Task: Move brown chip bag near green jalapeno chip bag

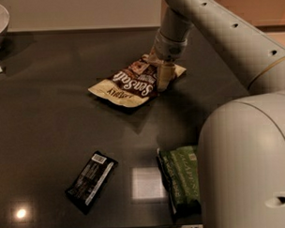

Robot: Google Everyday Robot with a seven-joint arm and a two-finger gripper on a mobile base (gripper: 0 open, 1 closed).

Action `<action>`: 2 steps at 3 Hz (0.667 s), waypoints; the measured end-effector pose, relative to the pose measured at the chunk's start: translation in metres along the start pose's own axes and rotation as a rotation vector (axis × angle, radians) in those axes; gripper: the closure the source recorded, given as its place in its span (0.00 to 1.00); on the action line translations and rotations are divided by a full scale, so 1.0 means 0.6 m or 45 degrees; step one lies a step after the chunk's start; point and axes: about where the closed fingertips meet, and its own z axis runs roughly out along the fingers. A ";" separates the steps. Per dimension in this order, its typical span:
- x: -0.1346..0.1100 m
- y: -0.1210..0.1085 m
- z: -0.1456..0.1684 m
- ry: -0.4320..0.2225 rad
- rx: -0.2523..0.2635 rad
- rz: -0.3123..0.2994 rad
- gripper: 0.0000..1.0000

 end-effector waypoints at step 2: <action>-0.009 0.042 -0.027 0.015 -0.004 -0.034 0.88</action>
Offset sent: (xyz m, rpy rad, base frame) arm -0.0605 -0.0150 0.0286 -0.0337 0.0046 0.0385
